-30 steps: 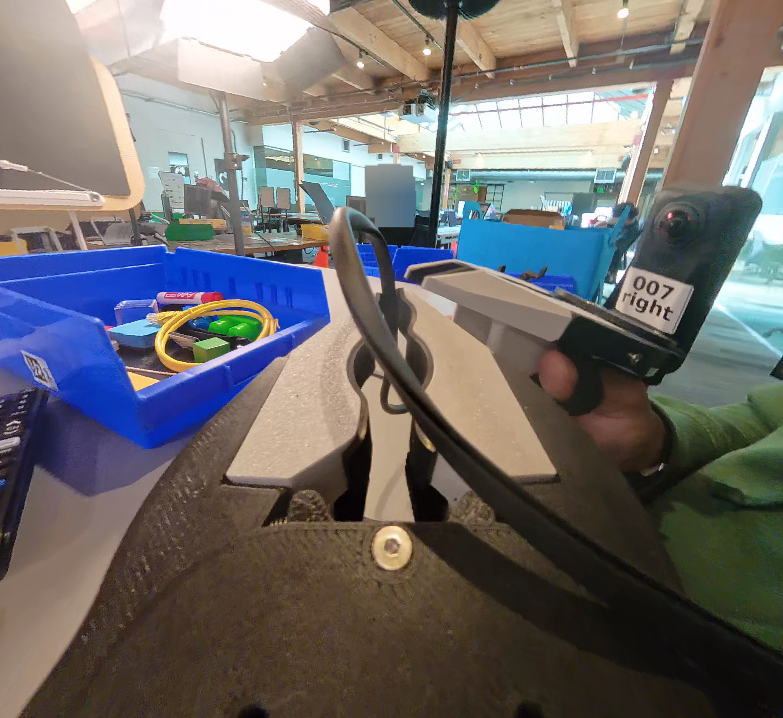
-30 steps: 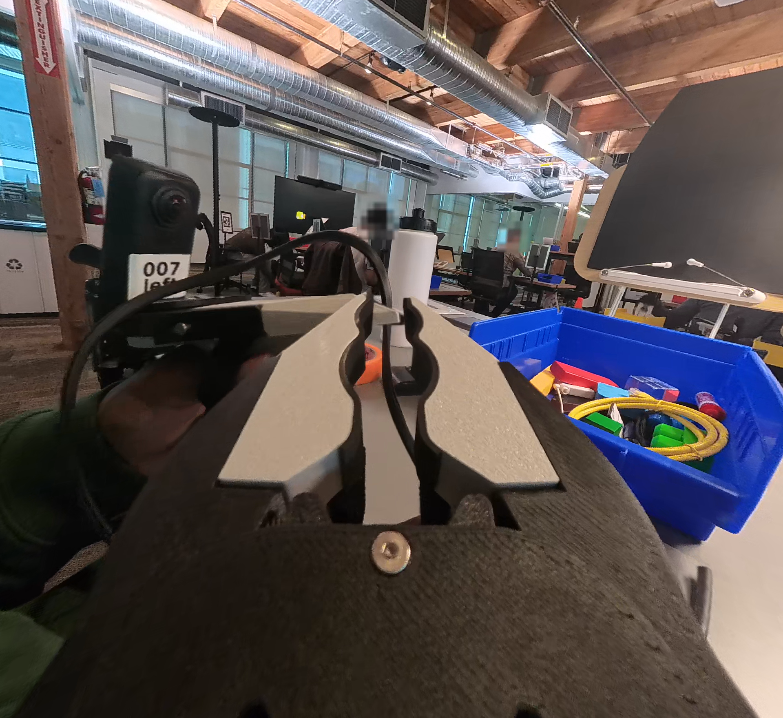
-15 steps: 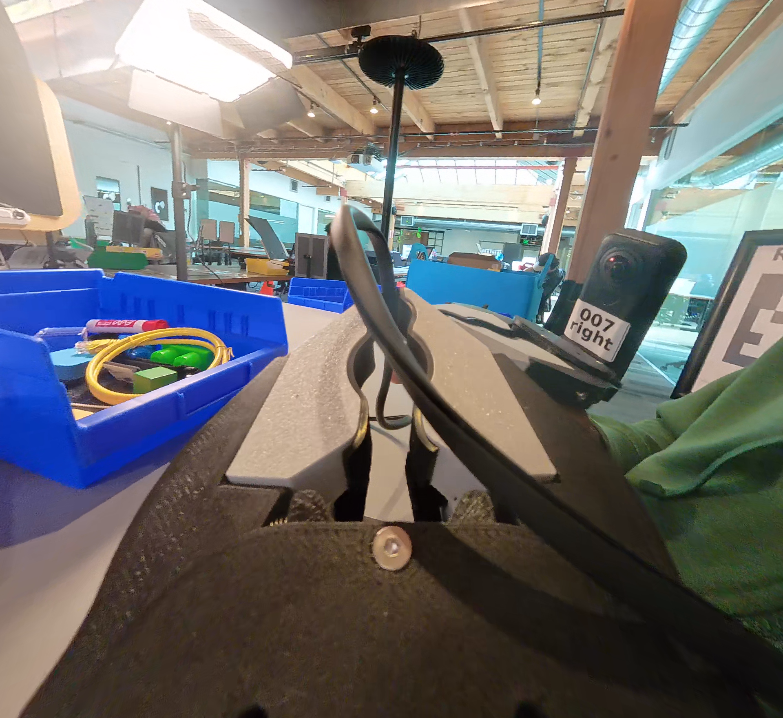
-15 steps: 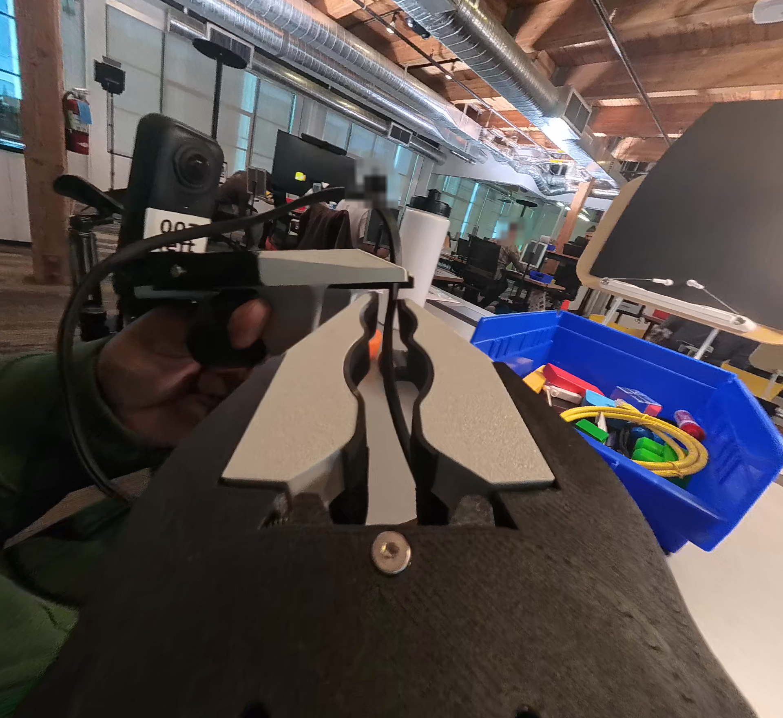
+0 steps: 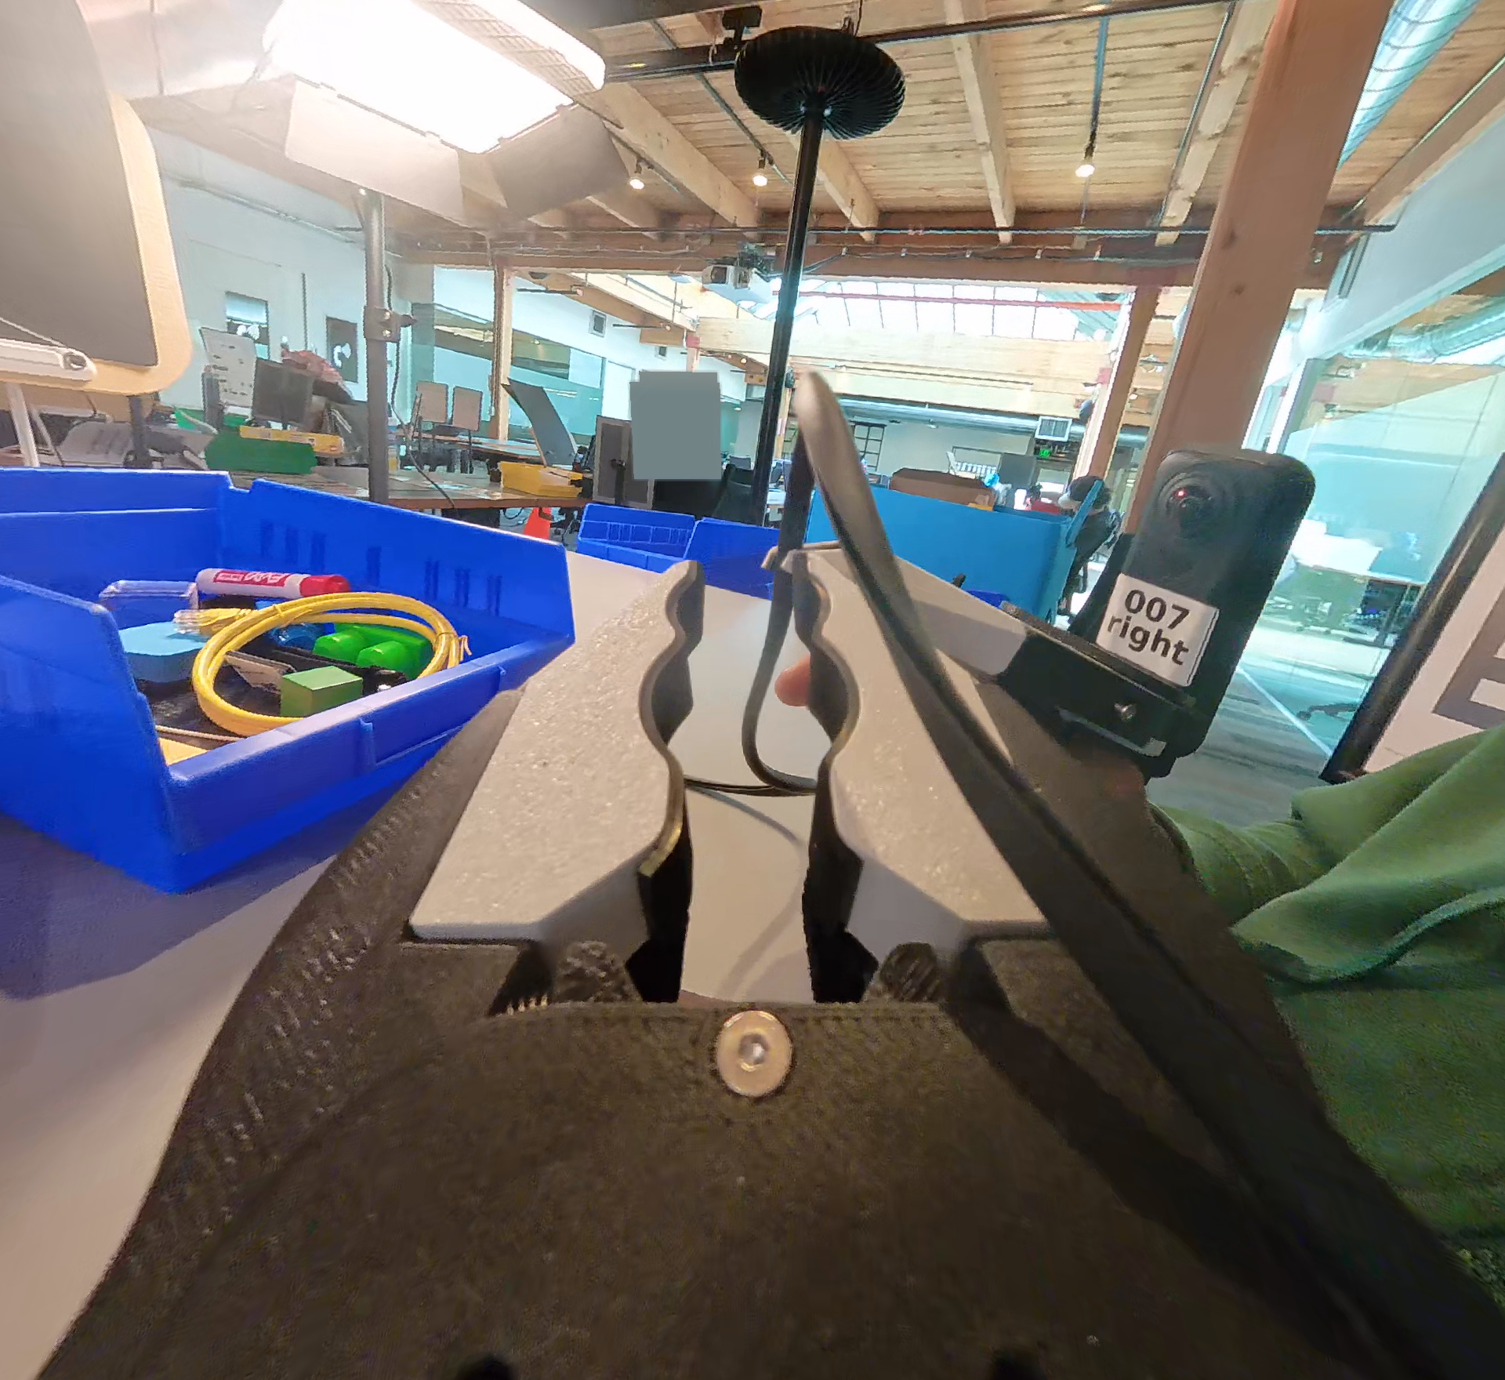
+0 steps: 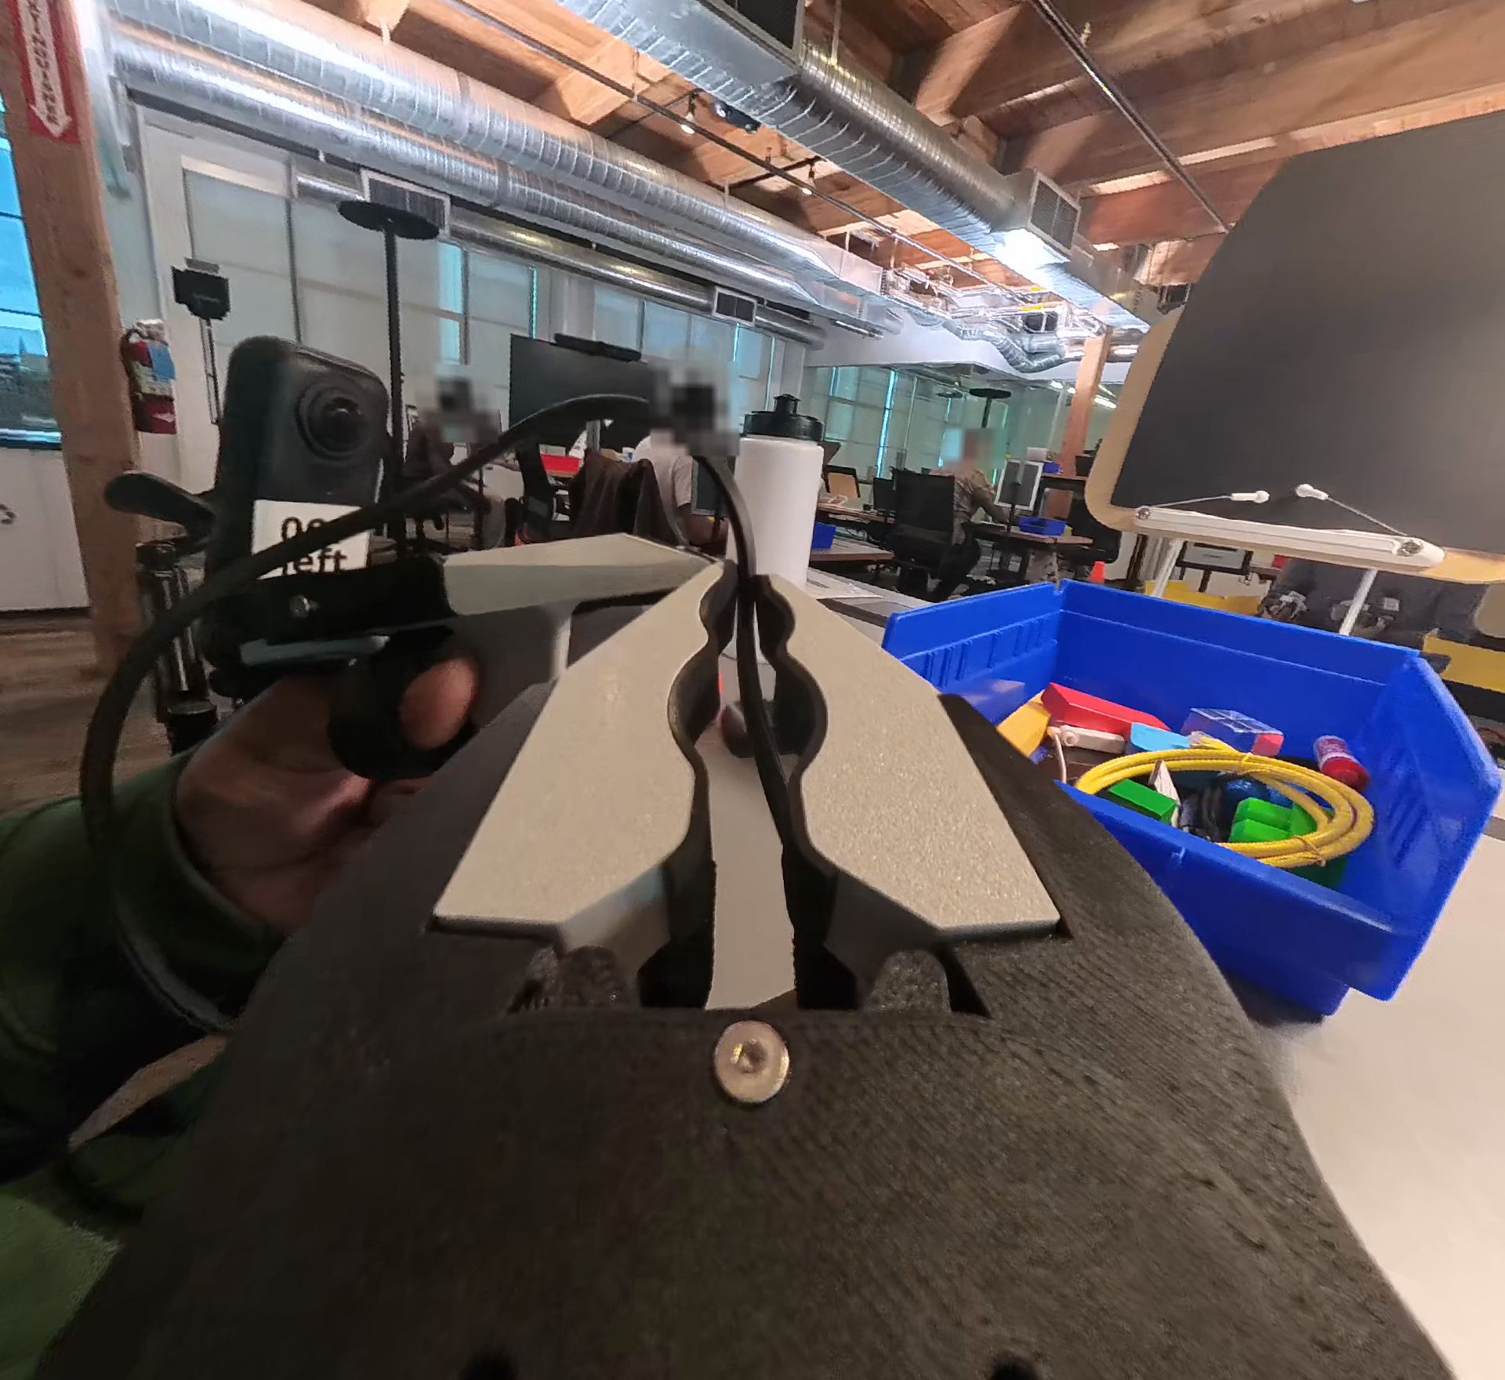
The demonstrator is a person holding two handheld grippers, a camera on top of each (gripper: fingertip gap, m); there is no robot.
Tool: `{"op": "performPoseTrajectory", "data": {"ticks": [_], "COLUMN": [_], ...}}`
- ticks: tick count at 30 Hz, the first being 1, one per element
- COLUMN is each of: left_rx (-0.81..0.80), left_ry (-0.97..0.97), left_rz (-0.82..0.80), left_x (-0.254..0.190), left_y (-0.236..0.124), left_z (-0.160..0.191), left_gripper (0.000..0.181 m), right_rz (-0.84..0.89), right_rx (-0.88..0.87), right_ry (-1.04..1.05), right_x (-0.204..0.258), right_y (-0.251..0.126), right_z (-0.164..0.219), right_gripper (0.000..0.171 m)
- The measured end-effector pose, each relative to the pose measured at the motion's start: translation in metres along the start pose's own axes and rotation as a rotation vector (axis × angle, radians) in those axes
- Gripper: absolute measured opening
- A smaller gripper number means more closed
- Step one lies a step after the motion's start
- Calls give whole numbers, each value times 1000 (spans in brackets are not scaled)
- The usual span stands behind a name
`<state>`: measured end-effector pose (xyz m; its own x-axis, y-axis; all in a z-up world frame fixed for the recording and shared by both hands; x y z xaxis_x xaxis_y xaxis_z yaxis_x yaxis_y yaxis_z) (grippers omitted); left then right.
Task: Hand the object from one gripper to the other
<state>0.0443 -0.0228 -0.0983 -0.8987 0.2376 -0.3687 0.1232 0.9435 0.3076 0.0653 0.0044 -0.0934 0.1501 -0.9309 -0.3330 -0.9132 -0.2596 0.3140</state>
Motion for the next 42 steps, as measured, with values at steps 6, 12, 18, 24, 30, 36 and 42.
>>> {"op": "performPoseTrajectory", "data": {"ticks": [6,12,18,24,30,36,42], "left_rx": [59,114,73,-38,-55,-33,-34], "left_ry": [59,174,147,11,-28,-7,3], "left_rz": [-3,-27,-56,-68,-8,32,28], "left_x": [-5,-12,-5,10,7,-1,-2], "left_y": [4,10,6,-4,-7,-4,-4], "left_z": [9,20,13,-6,-9,-5,-5], "left_gripper": [21,13,2,4,4,4,4], "right_rz": [-14,-39,-36,-38,-57,-16,-29], "right_rx": [-35,-41,-42,-7,44,62,55], "right_ry": [45,43,24,-10,-117,-137,-156], "right_x": [0,4,6,8,18,13,16], "right_y": [-2,-1,-1,1,5,5,5], "right_z": [-4,-5,-5,-1,4,6,5], "right_gripper": [4,4,5,13,14,0,6]}}
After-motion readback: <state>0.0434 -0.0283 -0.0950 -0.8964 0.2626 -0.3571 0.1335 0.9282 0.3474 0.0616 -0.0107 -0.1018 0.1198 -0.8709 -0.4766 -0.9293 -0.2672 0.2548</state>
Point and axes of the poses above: each gripper's, where its closed fingertips meet, y out along the fingers, z out of its underside, x = y × z across the jaws, the point moved 2 cm from there along -y, back along the fingers, and after that the axes turned 14 degrees about -y, right-handed, at the moved point
